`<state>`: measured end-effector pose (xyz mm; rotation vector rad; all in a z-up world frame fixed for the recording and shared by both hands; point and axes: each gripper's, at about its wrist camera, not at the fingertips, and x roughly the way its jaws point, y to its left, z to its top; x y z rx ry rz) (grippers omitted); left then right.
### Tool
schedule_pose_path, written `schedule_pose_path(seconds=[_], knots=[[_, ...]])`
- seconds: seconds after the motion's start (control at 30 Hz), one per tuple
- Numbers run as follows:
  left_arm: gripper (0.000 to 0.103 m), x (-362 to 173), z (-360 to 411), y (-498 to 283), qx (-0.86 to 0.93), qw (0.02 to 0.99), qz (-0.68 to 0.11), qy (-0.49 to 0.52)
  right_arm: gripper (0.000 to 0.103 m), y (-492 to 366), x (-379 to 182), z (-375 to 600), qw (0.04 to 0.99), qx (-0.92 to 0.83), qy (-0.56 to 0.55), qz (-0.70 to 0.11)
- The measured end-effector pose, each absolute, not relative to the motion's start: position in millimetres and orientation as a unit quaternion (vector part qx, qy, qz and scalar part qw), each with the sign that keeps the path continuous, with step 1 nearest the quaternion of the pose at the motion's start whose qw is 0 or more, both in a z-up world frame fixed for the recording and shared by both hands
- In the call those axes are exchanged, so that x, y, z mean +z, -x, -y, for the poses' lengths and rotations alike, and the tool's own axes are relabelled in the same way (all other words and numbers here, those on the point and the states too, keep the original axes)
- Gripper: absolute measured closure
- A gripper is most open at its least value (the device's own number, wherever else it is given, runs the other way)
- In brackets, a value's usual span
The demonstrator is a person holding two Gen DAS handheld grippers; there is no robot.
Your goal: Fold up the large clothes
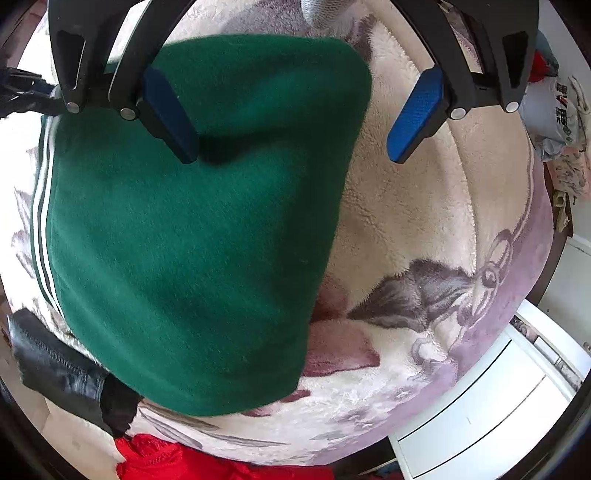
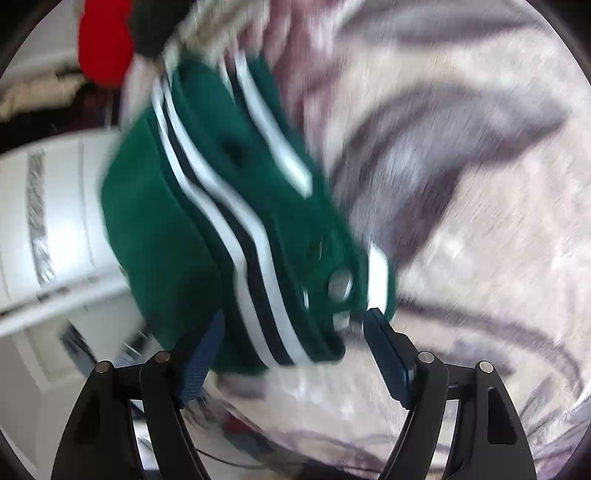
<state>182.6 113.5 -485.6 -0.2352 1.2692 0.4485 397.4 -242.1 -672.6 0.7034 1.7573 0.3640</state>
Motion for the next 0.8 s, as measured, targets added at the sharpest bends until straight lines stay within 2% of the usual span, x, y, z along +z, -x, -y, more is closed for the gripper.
schedule_pose_path(seconds=[0.07,0.1,0.17,0.23,0.33,0.4,0.43,0.47,0.5,0.53,0.6,0.73,0.77,0.8], knots=[[0.0,-487.1,-113.6,-181.2,0.205,0.773,-0.591,0.103,0.086,-389.4,-664.3,245.2,0.598,0.146,-0.28,-0.736],[0.0,-486.6,-114.8,-179.8,0.204,0.773,-0.591,0.102,0.095,-389.3,-656.7,252.9,0.619,0.134,-0.273,-0.724],[0.0,-482.8,-118.4,-177.5,0.208,0.773,-0.589,0.106,0.103,-387.3,-662.4,272.4,0.618,0.092,-0.266,-0.734],[0.0,-473.2,-125.9,-176.3,0.21,0.776,-0.582,0.125,0.103,-388.8,-680.7,297.6,0.598,0.044,-0.249,-0.761],[0.0,-447.5,-141.8,-177.8,0.218,0.79,-0.555,0.146,0.102,-405.3,-666.6,317.0,0.584,0.076,-0.301,-0.75],[0.0,-438.2,-152.1,-184.3,0.225,0.794,-0.546,0.147,0.092,-431.5,-639.7,318.8,0.605,0.096,-0.292,-0.735],[0.0,-434.5,-160.6,-192.4,0.23,0.795,-0.543,0.144,0.063,-446.0,-626.4,317.4,0.617,0.111,-0.296,-0.721],[0.0,-433.7,-167.5,-198.8,0.232,0.795,-0.541,0.143,0.03,-467.6,-611.8,312.2,0.633,0.13,-0.305,-0.699],[0.0,-432.6,-176.3,-208.2,0.237,0.797,-0.537,0.144,0.021,-481.3,-605.2,308.0,0.643,0.141,-0.31,-0.686],[0.0,-432.0,-184.8,-218.9,0.24,0.799,-0.531,0.145,0.018,-500.8,-597.0,297.9,0.656,0.159,-0.309,-0.67],[0.0,-435.8,-197.2,-239.6,0.236,0.801,-0.531,0.144,0.018,-540.3,-598.7,262.7,0.664,0.19,-0.284,-0.665],[0.0,-456.5,-208.2,-292.5,0.219,0.799,-0.546,0.124,0.018,-589.5,-642.8,207.5,0.628,0.191,-0.293,-0.695],[0.0,-460.8,-208.5,-302.7,0.219,0.798,-0.549,0.115,0.024,-601.4,-652.7,191.3,0.613,0.202,-0.298,-0.703],[0.0,-462.3,-207.9,-310.4,0.22,0.8,-0.549,0.104,0.039,-609.5,-655.6,175.3,0.619,0.206,-0.274,-0.707]])
